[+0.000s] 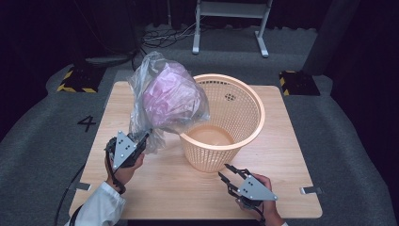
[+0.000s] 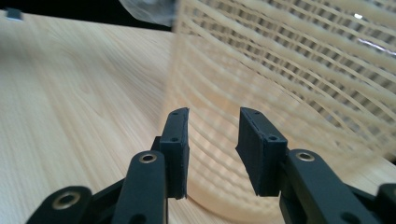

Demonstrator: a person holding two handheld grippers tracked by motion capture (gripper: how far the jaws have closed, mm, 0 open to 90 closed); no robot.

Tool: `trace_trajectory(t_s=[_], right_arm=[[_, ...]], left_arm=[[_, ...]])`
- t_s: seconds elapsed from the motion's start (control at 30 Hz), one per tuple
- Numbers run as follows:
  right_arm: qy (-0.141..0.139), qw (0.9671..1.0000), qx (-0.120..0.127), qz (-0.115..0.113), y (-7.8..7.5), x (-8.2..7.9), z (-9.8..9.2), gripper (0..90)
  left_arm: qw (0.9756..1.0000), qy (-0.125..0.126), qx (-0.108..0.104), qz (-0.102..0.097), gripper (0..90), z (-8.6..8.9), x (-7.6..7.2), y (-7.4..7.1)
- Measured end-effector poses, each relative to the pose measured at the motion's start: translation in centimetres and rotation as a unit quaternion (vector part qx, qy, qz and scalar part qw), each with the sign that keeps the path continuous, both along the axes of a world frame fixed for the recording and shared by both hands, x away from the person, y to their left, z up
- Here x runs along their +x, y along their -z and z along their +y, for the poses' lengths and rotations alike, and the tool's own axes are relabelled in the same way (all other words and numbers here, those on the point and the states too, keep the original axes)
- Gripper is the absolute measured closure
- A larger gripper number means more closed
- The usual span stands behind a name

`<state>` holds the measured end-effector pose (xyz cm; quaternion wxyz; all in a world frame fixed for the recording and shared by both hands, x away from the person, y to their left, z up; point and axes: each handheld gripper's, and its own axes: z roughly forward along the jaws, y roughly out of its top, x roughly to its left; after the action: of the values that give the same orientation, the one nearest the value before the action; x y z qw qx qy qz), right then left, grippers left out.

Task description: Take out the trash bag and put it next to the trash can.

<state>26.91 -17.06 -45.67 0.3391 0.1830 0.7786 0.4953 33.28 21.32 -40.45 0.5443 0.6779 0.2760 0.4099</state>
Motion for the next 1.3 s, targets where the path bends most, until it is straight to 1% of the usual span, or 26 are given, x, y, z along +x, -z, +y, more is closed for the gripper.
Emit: trace_trajectory(t_s=[0.07, 0.23, 0.27, 0.33, 0.4, 0.47, 0.5, 0.53, 0.57, 0.67, 0.7, 0.73, 0.8, 0.83, 0.93, 1.03, 1.1, 1.13, 1.17, 1.2, 1.23, 1.27, 1.3], right_arm=[[0.010, 1.0000, 0.000, 0.002, 0.1, 0.1, -0.8, 63.9], [0.031, 0.9995, -0.007, 0.005, 0.6, 0.5, -2.3, 63.2], [0.035, 0.9993, -0.009, 0.007, 0.7, 0.7, -2.6, 63.2], [0.042, 0.9990, -0.008, 0.013, 0.9, 0.9, -3.2, 63.1], [0.047, 0.9987, -0.007, 0.019, 1.1, 1.2, -3.6, 63.0], [0.052, 0.9983, -0.009, 0.024, 1.3, 1.4, -3.8, 62.9], [0.051, 0.9983, -0.010, 0.023, 1.3, 1.4, -3.8, 62.9], [0.052, 0.9983, -0.012, 0.023, 1.3, 1.5, -3.8, 62.7], [0.052, 0.9983, -0.015, 0.023, 1.4, 1.5, -3.8, 62.6], [0.053, 0.9981, -0.017, 0.027, 1.5, 1.6, -3.9, 62.6], [0.054, 0.9980, -0.018, 0.029, 1.6, 1.7, -4.0, 62.6], [0.055, 0.9978, -0.017, 0.032, 1.7, 1.8, -4.1, 62.6], [0.058, 0.9975, -0.016, 0.036, 1.8, 2.0, -4.3, 62.4], [0.058, 0.9975, -0.016, 0.036, 1.8, 2.0, -4.3, 62.4], [0.064, 0.9970, -0.011, 0.042, 1.8, 2.2, -4.9, 62.3], [0.071, 0.9963, -0.008, 0.048, 1.9, 2.4, -5.3, 62.4], [0.076, 0.9958, -0.010, 0.051, 2.2, 2.7, -5.7, 62.4], [0.079, 0.9955, -0.011, 0.050, 2.3, 2.8, -5.9, 62.4], [0.082, 0.9951, -0.010, 0.053, 2.4, 2.9, -6.0, 62.4], [0.084, 0.9949, -0.011, 0.055, 2.4, 3.0, -6.1, 62.3], [0.086, 0.9946, -0.010, 0.058, 2.5, 3.1, -6.3, 62.1], [0.089, 0.9943, -0.014, 0.056, 2.6, 3.2, -6.4, 61.9], [0.093, 0.9937, -0.016, 0.059, 2.7, 3.3, -6.6, 61.9]], left_arm=[[0.9999, -0.011, 0.001, -0.002, 88.9, 0.3, 0.2, 0.1], [0.9997, -0.024, -0.002, -0.002, 88.8, 1.1, 0.5, 0.2], [0.9997, -0.024, -0.002, 0.000, 88.8, 1.2, 0.5, 0.2], [0.9996, -0.027, -0.003, 0.011, 88.8, 1.4, 0.7, 0.5], [0.9994, -0.026, 0.003, 0.023, 88.8, 1.3, 1.0, 1.1], [0.9991, -0.028, 0.017, 0.026, 88.8, 1.3, 1.0, 1.6], [0.9991, -0.029, 0.016, 0.028, 88.8, 1.3, 1.0, 1.7], [0.9989, -0.032, 0.022, 0.028, 88.8, 1.3, 1.1, 1.7], [0.9987, -0.036, 0.023, 0.027, 88.8, 1.4, 1.1, 1.7], [0.9985, -0.039, 0.024, 0.029, 88.7, 1.6, 1.2, 1.8], [0.9980, -0.045, 0.029, 0.033, 88.7, 1.9, 1.3, 1.9], [0.9980, -0.045, 0.029, 0.033, 88.7, 1.9, 1.3, 1.9], [0.9968, -0.053, 0.038, 0.046, 88.8, 2.3, 1.5, 2.4], [0.9968, -0.053, 0.038, 0.046, 88.7, 2.3, 1.5, 2.4], [0.9955, -0.063, 0.041, 0.058, 88.7, 2.7, 1.7, 2.9], [0.9945, -0.069, 0.045, 0.065, 88.7, 3.1, 1.9, 3.3], [0.9935, -0.074, 0.049, 0.070, 88.7, 3.3, 2.1, 3.7], [0.9932, -0.076, 0.046, 0.075, 88.6, 3.3, 2.2, 4.0], [0.9924, -0.079, 0.058, 0.075, 88.6, 3.4, 2.3, 4.1], [0.9913, -0.080, 0.068, 0.080, 88.4, 3.4, 2.3, 4.3], [0.9903, -0.082, 0.072, 0.086, 88.0, 3.5, 2.4, 4.7], [0.9894, -0.080, 0.077, 0.094, 87.3, 3.5, 2.6, 5.1], [0.9883, -0.078, 0.080, 0.104, 85.6, 3.6, 2.7, 5.5]])
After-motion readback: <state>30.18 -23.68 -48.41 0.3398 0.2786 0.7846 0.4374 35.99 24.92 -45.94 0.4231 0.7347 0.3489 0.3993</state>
